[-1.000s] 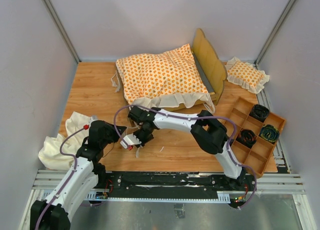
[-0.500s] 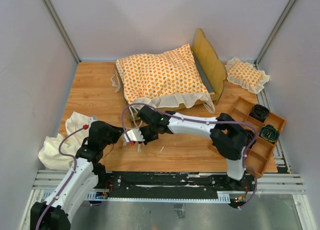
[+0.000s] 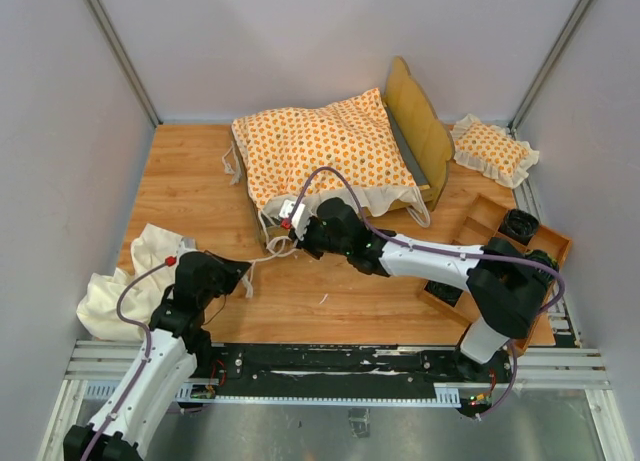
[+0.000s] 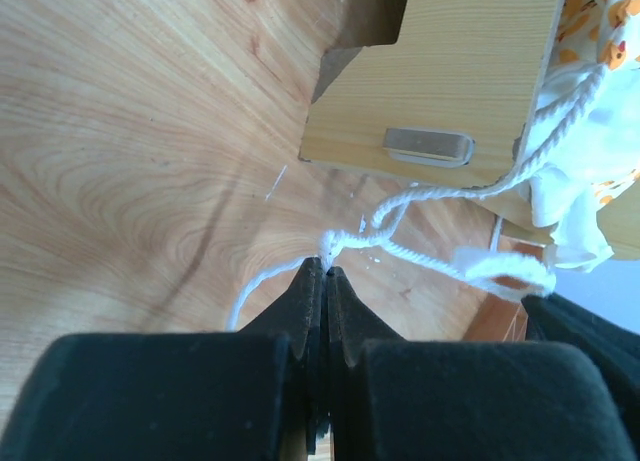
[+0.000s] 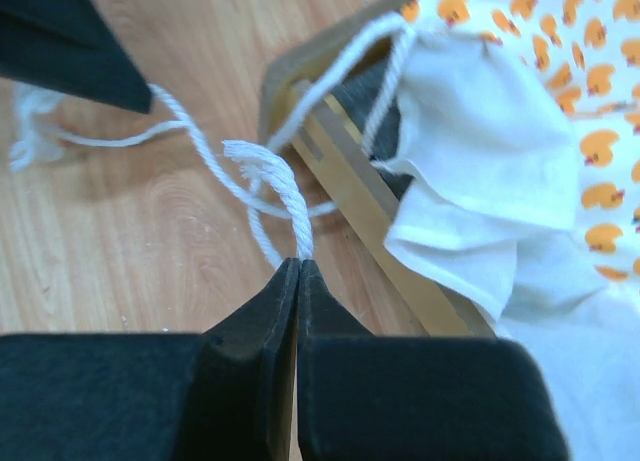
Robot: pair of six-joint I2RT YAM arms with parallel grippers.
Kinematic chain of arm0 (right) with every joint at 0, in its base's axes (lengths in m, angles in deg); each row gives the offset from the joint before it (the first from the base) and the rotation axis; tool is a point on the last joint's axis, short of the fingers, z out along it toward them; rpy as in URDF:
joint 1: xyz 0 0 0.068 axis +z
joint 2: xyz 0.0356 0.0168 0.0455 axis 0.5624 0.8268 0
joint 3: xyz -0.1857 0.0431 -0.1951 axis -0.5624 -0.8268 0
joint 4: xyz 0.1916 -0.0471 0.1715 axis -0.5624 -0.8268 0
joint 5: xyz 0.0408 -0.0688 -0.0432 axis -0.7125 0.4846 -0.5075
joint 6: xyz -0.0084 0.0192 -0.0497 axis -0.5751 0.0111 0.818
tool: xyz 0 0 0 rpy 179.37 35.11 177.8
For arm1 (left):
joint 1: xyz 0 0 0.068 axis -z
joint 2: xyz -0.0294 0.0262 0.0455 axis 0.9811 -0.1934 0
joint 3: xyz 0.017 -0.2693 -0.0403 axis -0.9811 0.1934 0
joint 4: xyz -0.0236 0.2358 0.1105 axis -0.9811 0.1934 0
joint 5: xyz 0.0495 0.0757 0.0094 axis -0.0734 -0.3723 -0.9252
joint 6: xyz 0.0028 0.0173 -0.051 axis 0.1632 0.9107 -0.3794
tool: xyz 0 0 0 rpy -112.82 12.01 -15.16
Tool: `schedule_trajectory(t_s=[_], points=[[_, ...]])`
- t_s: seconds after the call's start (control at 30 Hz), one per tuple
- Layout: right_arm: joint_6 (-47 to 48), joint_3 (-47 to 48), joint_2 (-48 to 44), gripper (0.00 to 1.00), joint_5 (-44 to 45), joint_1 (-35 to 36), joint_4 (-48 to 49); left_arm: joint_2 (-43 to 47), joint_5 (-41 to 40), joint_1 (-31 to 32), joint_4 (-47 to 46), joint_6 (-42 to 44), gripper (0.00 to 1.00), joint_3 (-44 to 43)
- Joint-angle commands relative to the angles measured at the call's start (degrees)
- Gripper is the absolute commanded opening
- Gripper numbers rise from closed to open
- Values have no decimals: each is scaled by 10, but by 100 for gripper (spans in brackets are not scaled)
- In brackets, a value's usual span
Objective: Set up the pet bed
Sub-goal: Tie the ropes to the bed frame.
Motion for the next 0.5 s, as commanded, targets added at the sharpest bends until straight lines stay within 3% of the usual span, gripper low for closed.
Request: schedule_trajectory(t_s=[0.0,0.13,0.17,0.23,0.3,0.47], points=[[-108,10,19,0,102,-15,32,22,-16,-3,36,-4,0,10],[-135,16,26,0,82,-20,47,59,-16,-3,62,-17,1,24],[-135,21,32,0,69,-20,45,70,-18,-3,65,-18,8,25],[-134,25,47,0,43,-20,45,89,-32,-3,72,-10,34,19],[-140,26,56,0,38,-20,46,102,-45,-3,63,20,44,7],[-164,29,54,0,39,-20,38,64,-1,-3,-65,167,47,-34]])
